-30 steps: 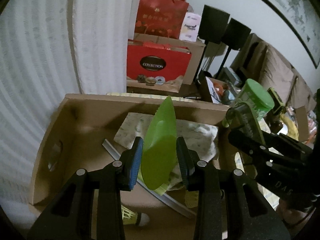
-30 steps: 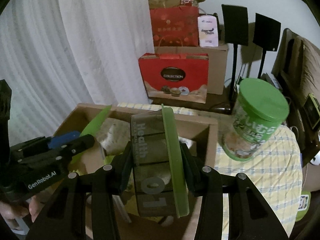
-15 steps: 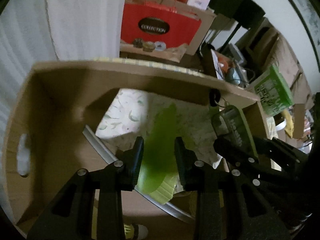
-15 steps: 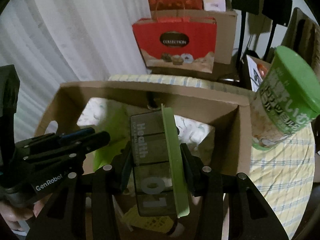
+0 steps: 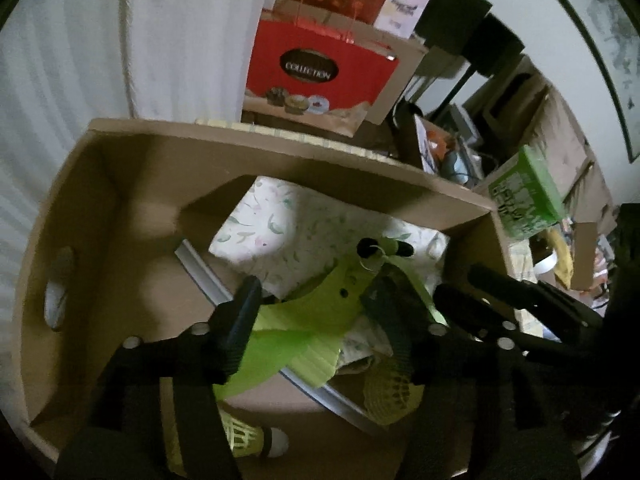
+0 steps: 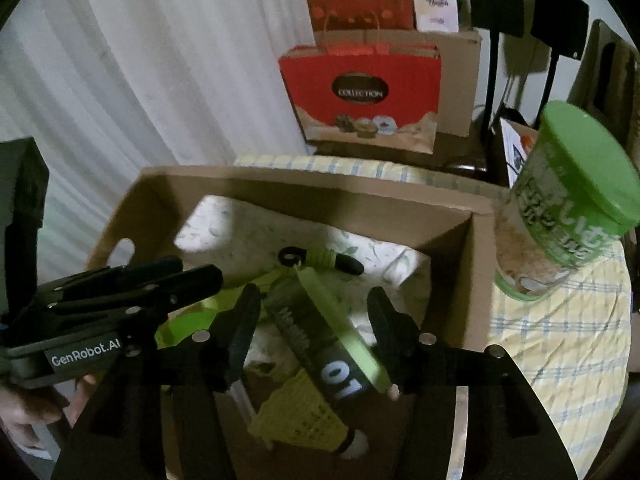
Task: Organize objects
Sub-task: 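Open both grippers to drop the leaf and the case into the box, then move both grippers to the green cookie tin and grasp it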
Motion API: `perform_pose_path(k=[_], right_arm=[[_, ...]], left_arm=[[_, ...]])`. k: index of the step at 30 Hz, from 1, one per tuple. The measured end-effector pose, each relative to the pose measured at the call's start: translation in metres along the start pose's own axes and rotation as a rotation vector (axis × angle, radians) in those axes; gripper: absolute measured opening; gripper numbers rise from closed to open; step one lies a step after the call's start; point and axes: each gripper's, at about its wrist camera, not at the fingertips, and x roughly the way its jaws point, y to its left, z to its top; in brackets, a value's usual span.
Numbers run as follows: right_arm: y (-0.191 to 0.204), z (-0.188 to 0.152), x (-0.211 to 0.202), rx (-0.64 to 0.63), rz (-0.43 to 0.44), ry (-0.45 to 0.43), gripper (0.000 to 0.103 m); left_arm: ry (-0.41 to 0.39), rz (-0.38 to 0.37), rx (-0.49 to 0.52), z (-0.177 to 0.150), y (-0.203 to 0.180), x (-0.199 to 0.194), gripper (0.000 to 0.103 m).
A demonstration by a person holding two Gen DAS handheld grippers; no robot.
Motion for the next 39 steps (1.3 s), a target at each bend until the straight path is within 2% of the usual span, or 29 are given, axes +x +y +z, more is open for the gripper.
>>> perform_pose_path(k=[4, 12, 13, 14, 15, 19, 22, 26, 30, 34, 39], right_arm=[[0.001, -0.007, -0.024, -0.008, -0.009, -0.044, 0.061], [-0.003, -0.029, -0.062, -0.037, -0.109, -0.12, 0.075], [-0.005, -0.032, -0.065, -0.035, -0.119, -0.124, 0.076], [-0.007, -0.035, -0.069, -0.033, -0.126, -0.129, 0.078], [-0.009, -0.038, -0.073, -0.031, -0.132, -0.135, 0.079], [-0.015, -0.049, -0.085, -0.023, -0.152, -0.15, 0.081], [-0.02, -0.054, -0.091, -0.012, -0.157, -0.155, 0.084], [-0.028, -0.057, -0.097, 0.011, -0.144, -0.16, 0.084], [-0.034, -0.058, -0.103, 0.017, -0.169, -0.173, 0.089], [-0.039, -0.059, -0.106, 0.014, -0.196, -0.184, 0.102], [-0.05, -0.061, -0.108, 0.014, -0.221, -0.18, 0.102]], left_arm=[[-0.041, 0.016, 0.025, -0.006, -0.01, -0.016, 0.068], [-0.099, 0.053, 0.071, -0.022, -0.026, -0.044, 0.068], [-0.105, 0.057, 0.077, -0.024, -0.028, -0.047, 0.072], [-0.112, 0.062, 0.084, -0.026, -0.03, -0.049, 0.081], [-0.124, 0.062, 0.092, -0.029, -0.033, -0.052, 0.083], [-0.13, 0.06, 0.1, -0.036, -0.039, -0.057, 0.085], [-0.128, 0.062, 0.109, -0.041, -0.043, -0.058, 0.095], [-0.152, 0.076, 0.118, -0.046, -0.05, -0.064, 0.102], [-0.167, 0.075, 0.133, -0.049, -0.056, -0.068, 0.102], [-0.177, 0.072, 0.155, -0.048, -0.066, -0.069, 0.102], [-0.174, 0.071, 0.194, -0.048, -0.085, -0.064, 0.103]])
